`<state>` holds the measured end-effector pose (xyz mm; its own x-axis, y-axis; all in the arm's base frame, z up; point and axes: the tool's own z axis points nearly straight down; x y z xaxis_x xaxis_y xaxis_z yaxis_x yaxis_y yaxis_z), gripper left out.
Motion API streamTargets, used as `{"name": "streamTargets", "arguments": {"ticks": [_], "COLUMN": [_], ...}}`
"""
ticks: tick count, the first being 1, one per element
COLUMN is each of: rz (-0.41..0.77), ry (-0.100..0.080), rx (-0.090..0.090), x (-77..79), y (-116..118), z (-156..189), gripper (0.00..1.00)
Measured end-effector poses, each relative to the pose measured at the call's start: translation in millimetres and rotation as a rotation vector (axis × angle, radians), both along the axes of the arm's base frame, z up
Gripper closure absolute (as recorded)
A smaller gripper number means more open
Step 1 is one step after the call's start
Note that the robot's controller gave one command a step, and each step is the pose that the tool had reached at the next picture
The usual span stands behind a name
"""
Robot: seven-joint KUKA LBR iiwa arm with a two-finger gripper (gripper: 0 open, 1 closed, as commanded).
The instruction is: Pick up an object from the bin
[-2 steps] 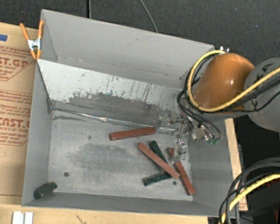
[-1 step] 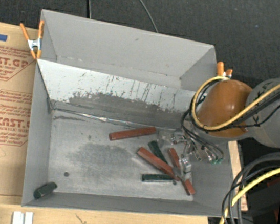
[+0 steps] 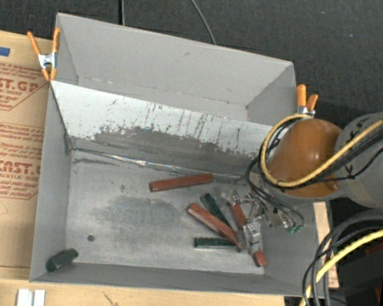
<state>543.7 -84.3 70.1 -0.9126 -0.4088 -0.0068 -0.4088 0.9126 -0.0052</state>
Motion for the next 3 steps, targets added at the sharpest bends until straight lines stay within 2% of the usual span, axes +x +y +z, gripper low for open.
{"name": "streamTargets", "arguments": {"ticks": [1,2,3], "rz": [-0.103,-0.103,-0.103], "ry": [0.007,0.007,0.007], "rx": [0.004,0.004,0.003], "x": [-47.5,-47.4,-47.4], "y": [77.0,76.9,76.7], "z": [8.2,8.2,8.2], "gripper": [1.0,0.0,0.0]}}
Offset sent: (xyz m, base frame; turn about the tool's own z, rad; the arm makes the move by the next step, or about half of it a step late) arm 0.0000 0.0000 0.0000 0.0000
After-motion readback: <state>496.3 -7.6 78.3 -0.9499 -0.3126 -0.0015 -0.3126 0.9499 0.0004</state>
